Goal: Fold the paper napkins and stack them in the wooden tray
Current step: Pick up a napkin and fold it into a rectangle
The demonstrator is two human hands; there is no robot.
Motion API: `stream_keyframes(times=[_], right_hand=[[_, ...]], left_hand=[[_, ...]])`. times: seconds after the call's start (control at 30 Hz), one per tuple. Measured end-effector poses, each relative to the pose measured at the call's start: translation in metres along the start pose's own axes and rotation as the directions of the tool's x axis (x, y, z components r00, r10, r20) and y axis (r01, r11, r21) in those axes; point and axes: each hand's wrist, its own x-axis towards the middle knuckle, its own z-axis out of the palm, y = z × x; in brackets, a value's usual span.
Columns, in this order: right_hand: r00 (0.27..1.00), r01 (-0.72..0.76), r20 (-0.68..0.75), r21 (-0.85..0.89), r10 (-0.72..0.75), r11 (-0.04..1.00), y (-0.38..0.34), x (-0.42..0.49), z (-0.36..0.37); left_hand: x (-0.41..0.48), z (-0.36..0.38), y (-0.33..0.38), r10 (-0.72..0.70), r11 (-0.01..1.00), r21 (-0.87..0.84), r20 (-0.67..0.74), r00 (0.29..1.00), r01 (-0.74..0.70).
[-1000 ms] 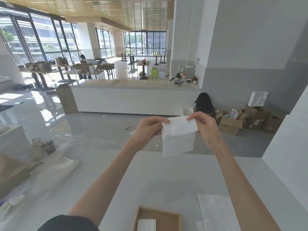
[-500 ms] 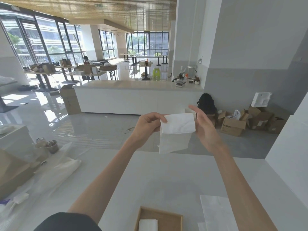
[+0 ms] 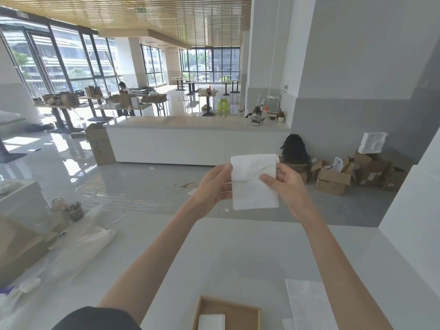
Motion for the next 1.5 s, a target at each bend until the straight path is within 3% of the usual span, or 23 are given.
stream_keyframes(times=[0.1, 0.37, 0.5, 0.63, 0.77, 1.2, 1.3, 1.43, 1.5], right_hand=[[1.0, 0.011, -0.008, -0.013, -0.011, 1.0, -0.001, 0.0, -0.001], [0.998, -0.056, -0.003, 0.014, 0.056, 0.998, -0.004, 0.0, -0.009], [0.988, -0.113, 0.102, -0.009, 0.114, 0.993, -0.006, -0.001, -0.01], [0.991, -0.11, 0.074, 0.016, 0.109, 0.994, -0.006, -0.001, -0.008], [0.995, -0.057, 0.083, -0.072, 0.063, 0.996, -0.011, 0.0, -0.008], [0.973, 0.227, 0.068, -0.141, -0.219, 0.964, -0.027, 0.0, 0.001], [0.973, 0.224, 0.083, -0.122, -0.215, 0.967, -0.027, 0.001, 0.001], [0.988, 0.12, 0.105, -0.095, -0.11, 0.988, -0.025, 0.006, -0.001], [0.988, -0.072, 0.143, 0.069, 0.062, 0.995, -0.022, 0.009, -0.005]], left_hand=[[0.001, 0.001, -0.004, 0.061, 0.994, 0.089, -0.043, 0.997, -0.057], [0.004, 0.001, 0.004, 0.093, 0.991, 0.104, -0.054, 0.994, -0.087], [0.002, 0.002, 0.004, 0.086, 0.994, 0.067, -0.064, 0.994, -0.082], [0.0, -0.003, 0.007, 0.005, 0.994, 0.108, 0.063, 0.998, -0.012], [-0.002, -0.007, 0.009, -0.007, 0.982, 0.189, 0.095, 0.995, -0.011], [-0.003, -0.004, 0.018, -0.099, 0.979, -0.165, 0.116, 0.988, 0.117], [-0.002, -0.003, 0.018, -0.104, 0.991, -0.07, 0.106, 0.989, 0.111], [-0.001, -0.004, 0.013, 0.005, 0.998, 0.057, 0.017, 1.0, -0.006], [0.0, -0.003, 0.012, 0.032, 0.998, 0.062, -0.064, 0.997, -0.028]])
